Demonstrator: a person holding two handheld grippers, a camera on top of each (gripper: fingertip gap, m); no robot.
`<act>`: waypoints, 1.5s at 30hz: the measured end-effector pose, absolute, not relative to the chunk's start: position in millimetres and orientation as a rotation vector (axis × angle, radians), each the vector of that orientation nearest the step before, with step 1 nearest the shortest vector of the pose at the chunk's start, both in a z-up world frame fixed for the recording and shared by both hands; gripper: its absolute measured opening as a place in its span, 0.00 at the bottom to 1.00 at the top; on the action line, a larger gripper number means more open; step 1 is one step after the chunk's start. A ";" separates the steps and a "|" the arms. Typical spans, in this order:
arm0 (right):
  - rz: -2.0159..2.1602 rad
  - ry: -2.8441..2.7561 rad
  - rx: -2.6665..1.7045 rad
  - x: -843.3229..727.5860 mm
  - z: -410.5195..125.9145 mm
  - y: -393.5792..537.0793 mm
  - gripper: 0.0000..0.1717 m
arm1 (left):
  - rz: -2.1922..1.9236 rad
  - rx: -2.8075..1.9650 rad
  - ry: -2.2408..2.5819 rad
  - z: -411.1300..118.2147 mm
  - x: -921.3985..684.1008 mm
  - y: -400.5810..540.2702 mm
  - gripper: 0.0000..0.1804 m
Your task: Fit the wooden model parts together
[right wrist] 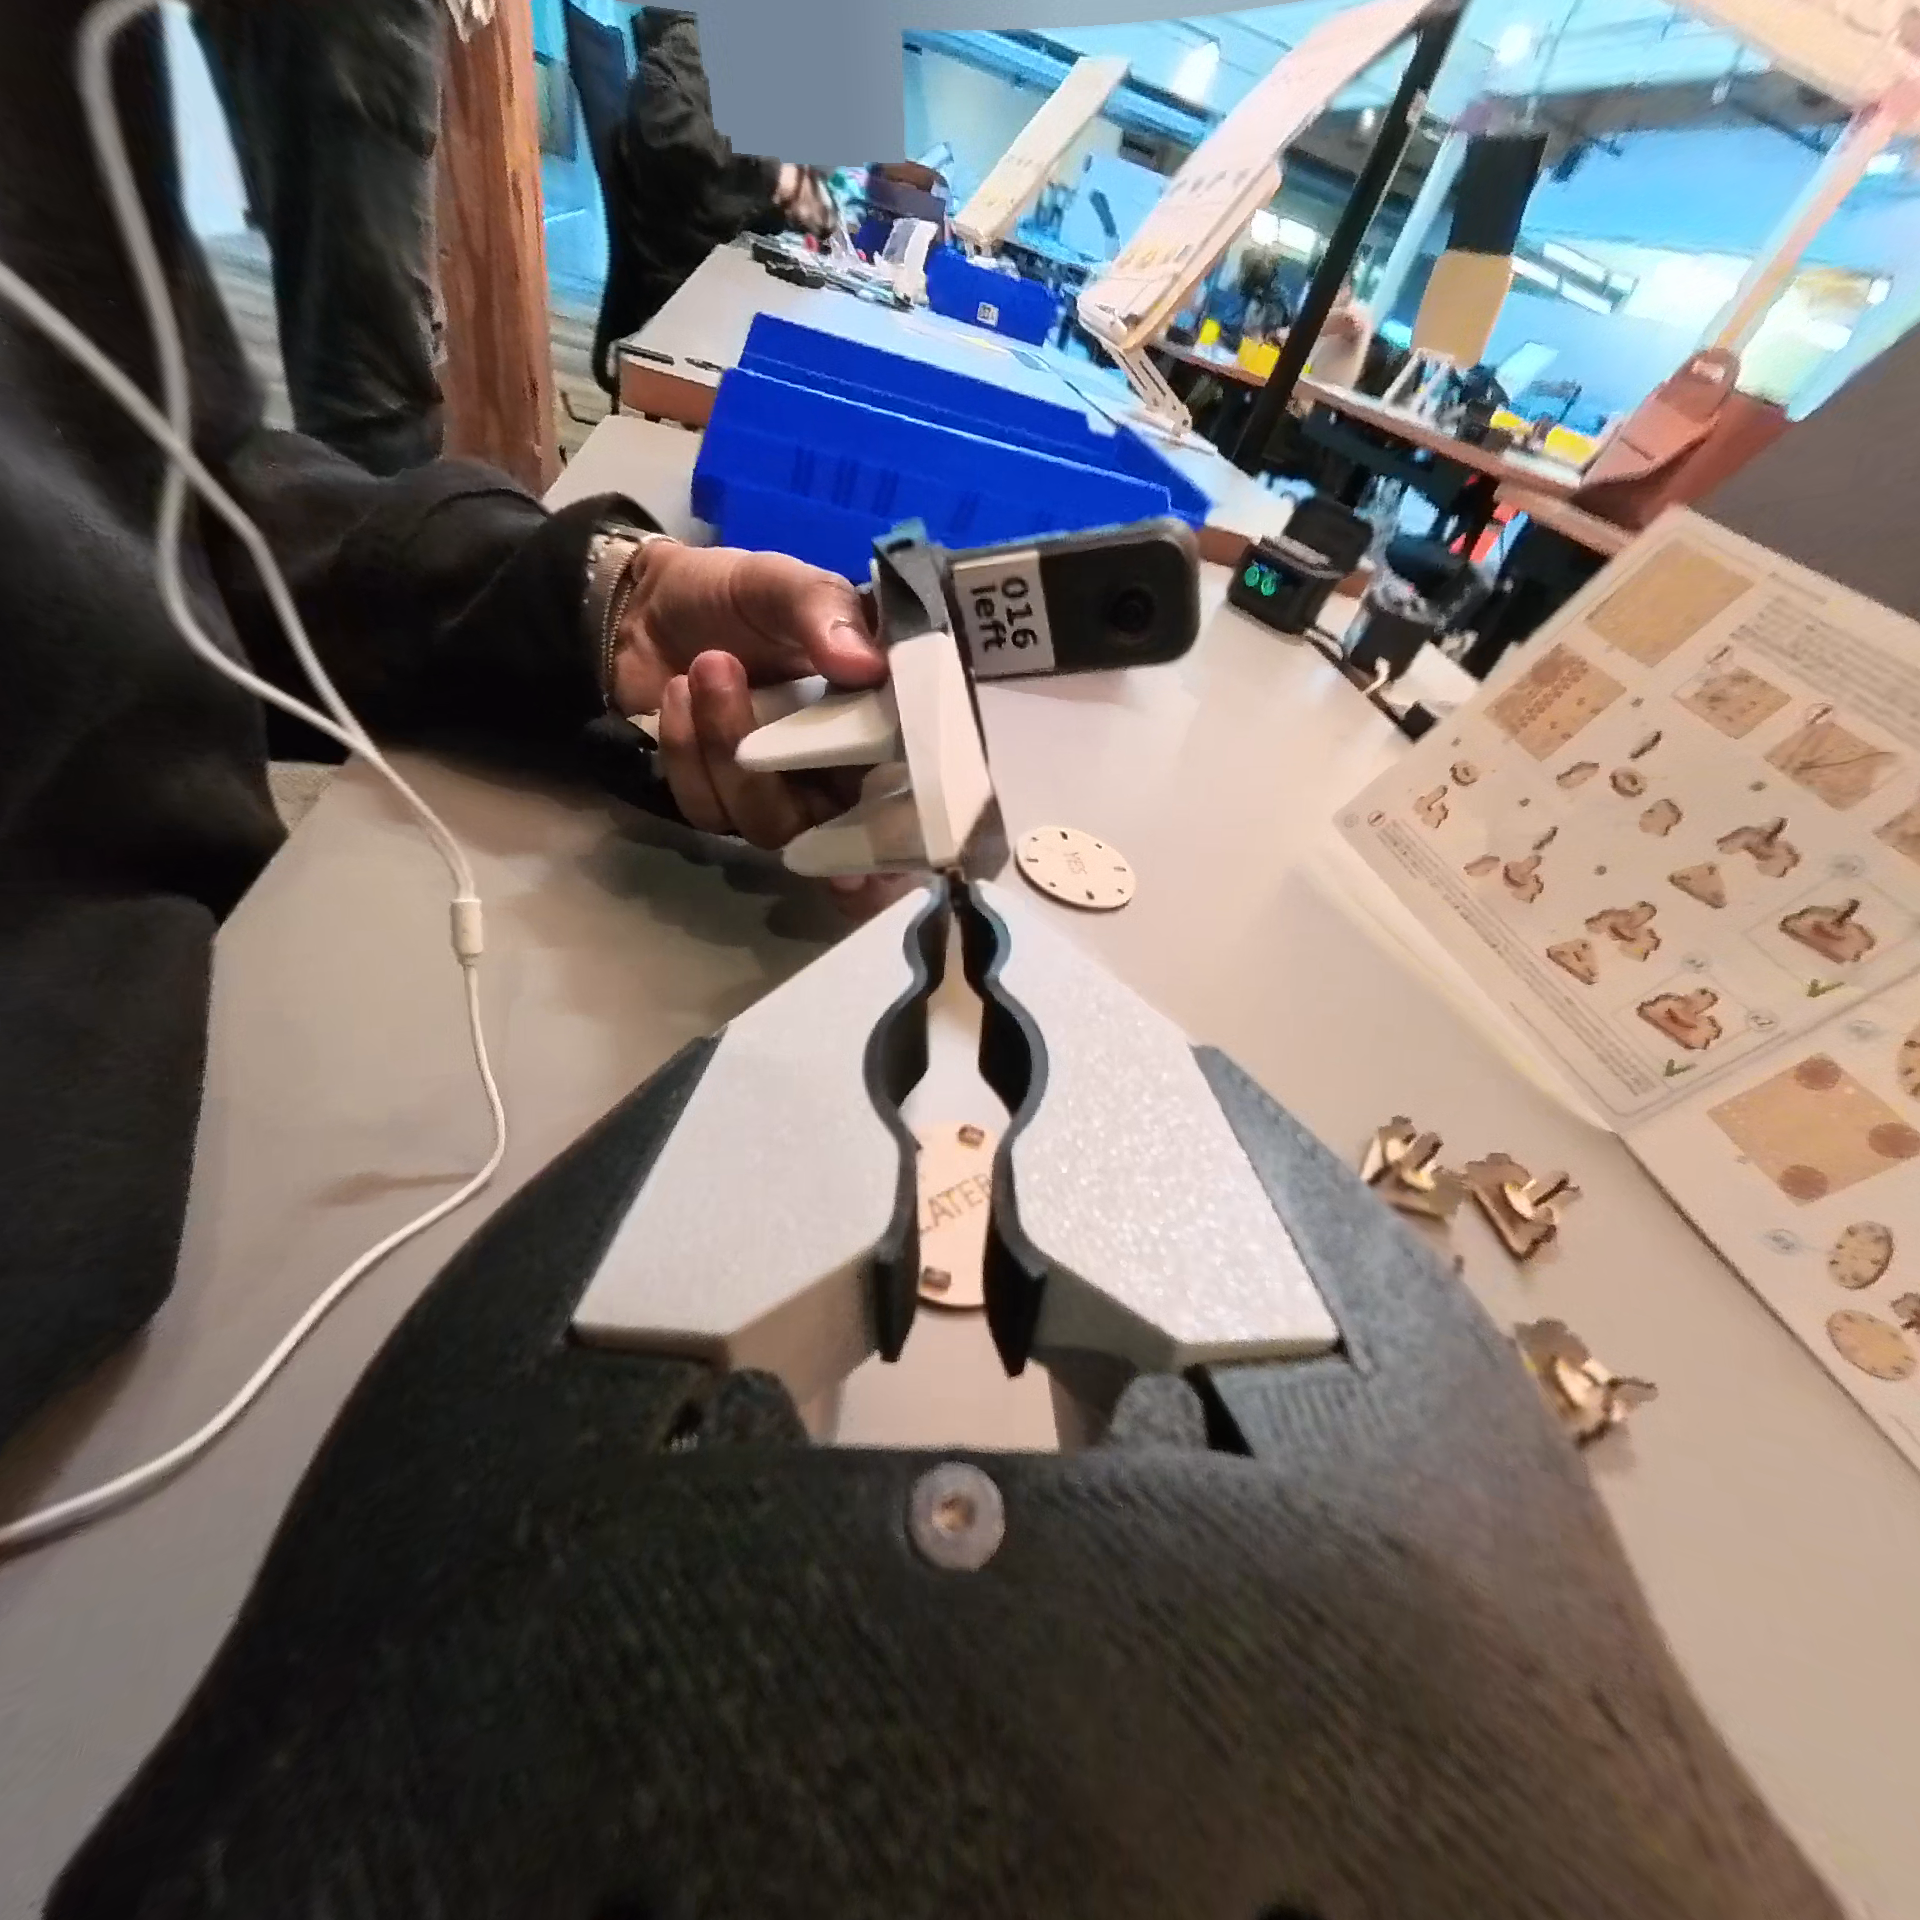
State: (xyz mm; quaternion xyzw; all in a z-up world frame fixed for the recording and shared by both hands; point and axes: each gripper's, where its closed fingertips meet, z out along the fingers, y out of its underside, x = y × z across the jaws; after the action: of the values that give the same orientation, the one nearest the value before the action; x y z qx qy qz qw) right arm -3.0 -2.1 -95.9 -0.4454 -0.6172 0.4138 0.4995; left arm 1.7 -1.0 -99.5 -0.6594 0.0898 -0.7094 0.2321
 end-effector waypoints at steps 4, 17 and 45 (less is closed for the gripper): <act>1.111 -1.411 -1.290 -3.6 -103.5 17.8 0.00 | -1.847 -1.856 0.234 -106.8 -1.4 6.3 0.04; 1.072 -1.390 -1.920 2.1 -171.2 52.9 0.00 | -1.120 -2.119 0.325 -156.2 -23.2 35.1 0.01; 0.553 -1.829 -2.270 8.3 -186.2 43.7 0.00 | -0.848 -2.325 0.529 -189.3 -11.6 31.6 0.00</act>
State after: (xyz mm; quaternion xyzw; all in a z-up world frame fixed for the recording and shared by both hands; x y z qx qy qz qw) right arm 8.3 43.7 -186.2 -0.7621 -0.6141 0.1855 0.0874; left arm -11.6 31.6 -189.3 -0.8762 0.1993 -0.3196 0.3007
